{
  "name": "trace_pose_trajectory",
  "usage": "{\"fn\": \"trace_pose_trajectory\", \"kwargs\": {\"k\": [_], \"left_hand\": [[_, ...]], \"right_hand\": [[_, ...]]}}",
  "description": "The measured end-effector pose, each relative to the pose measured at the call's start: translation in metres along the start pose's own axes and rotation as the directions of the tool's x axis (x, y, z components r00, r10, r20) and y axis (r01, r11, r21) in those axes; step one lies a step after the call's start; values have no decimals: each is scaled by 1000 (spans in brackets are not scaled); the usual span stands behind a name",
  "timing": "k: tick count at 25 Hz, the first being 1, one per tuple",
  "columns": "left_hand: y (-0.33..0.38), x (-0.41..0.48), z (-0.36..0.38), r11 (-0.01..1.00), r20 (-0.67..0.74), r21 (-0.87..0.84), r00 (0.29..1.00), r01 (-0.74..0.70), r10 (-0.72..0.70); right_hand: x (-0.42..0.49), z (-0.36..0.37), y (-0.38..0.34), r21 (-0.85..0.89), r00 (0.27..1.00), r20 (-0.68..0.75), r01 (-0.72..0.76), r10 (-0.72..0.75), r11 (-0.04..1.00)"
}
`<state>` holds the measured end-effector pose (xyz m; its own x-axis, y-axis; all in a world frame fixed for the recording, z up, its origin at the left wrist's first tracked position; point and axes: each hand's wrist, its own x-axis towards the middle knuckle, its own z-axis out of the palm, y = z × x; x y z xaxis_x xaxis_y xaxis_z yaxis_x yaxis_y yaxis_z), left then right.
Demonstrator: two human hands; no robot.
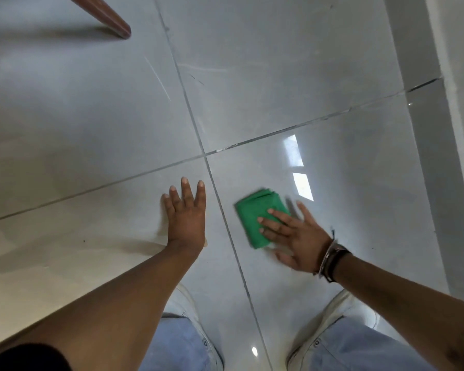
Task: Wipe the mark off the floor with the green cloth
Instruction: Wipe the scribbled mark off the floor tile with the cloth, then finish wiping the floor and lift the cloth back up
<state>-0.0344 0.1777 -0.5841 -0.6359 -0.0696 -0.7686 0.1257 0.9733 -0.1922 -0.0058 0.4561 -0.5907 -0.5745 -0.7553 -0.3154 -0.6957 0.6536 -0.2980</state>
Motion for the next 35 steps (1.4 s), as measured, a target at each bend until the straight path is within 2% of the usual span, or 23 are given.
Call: {"fn": "trace_pose_trajectory", "kwargs": {"k": [2, 4, 5, 6, 8, 10, 12, 14, 17, 19, 20, 21, 22, 23, 24, 26, 28, 29, 30, 31, 32, 34, 35], "left_hand": [[-1, 2, 3, 999, -10, 40, 1000, 11, -11], [0, 3, 5, 998, -18, 57, 1000, 16, -15], [2, 3, 4, 998, -21, 61, 1000, 17, -16], [3, 2, 2, 998, -18, 64, 1000, 17, -15], [2, 1, -3, 998, -6, 57, 1000, 29, -29], [0, -1, -6, 999, -2, 39, 1000, 28, -28], [0, -2, -10, 998, 12, 69, 1000, 9, -10], [4, -7, -22, 999, 81, 50, 997, 1, -5], [0, -18, -50, 997, 150, 81, 989, -7, -5], [9, -45, -65, 998, 164, -2, 984, -68, 67], [13, -67, -71, 988, 112, -135, 990, -73, 89], [19, -95, -79, 940, 50, -336, 996, -59, 80], [24, -124, -91, 826, 18, -564, 999, -29, 47], [30, -153, -106, 657, 7, -754, 1000, -2, 11], [34, -184, -124, 458, 21, -888, 999, 32, -28], [29, -242, -171, 38, 153, -987, 985, 156, -74], [-5, -288, -220, -321, 259, -909, 964, 266, 65], [-24, -306, -244, -433, 258, -845, 949, 313, 183], [-46, -326, -262, -498, 194, -811, 944, 307, 266], [-75, -351, -277, -530, 133, -807, 954, 261, 267], [-100, -372, -288, -527, 103, -829, 976, 190, 189], [-143, -402, -303, -497, 82, -866, 996, 51, -40], [-162, -410, -304, -473, 87, -881, 985, 6, -149]], "right_hand": [[30, -11, 24, 0, 970, -19, -242, 242, 970], [94, -20, 29, 103, 854, -75, -507, 515, 856], [122, -27, 23, 159, 805, -77, -572, 588, 805], [138, -30, 15, 177, 799, -70, -579, 597, 796], [125, -23, -5, 94, 902, -72, -418, 425, 903], [58, -4, -21, -37, 984, -20, -178, 177, 983], [-16, 11, -10, -107, 994, 0, -105, 105, 989], [-69, 21, 17, -122, 970, -45, -244, 240, 962], [-72, 11, 29, -71, 825, -56, -565, 562, 822], [-49, -10, 16, 50, 638, -41, -768, 769, 639], [-35, -34, 8, 211, 497, 57, -853, 866, 476], [-24, -68, 1, 395, 339, 223, -888, 914, 233], [-17, -97, -7, 603, 211, 418, -792, 884, -96], [-13, -128, -20, 720, 175, 575, -572, 799, -393], [-14, -163, -35, 745, 217, 654, -353, 725, -566], [-28, -244, -75, 716, 362, 677, -125, 641, -686], [-44, -331, -119, 667, 522, 648, -38, 554, -744], [-52, -369, -136, 641, 586, 628, -15, 513, -768], [-57, -399, -150, 625, 636, 604, -5, 480, -780], [-55, -431, -166, 626, 688, 573, -17, 446, -779], [-49, -460, -183, 631, 733, 545, -38, 407, -775], [-27, -499, -212, 665, 772, 536, -138, 341, -734], [-13, -513, -229, 734, 762, 538, -212, 361, -645]]}}
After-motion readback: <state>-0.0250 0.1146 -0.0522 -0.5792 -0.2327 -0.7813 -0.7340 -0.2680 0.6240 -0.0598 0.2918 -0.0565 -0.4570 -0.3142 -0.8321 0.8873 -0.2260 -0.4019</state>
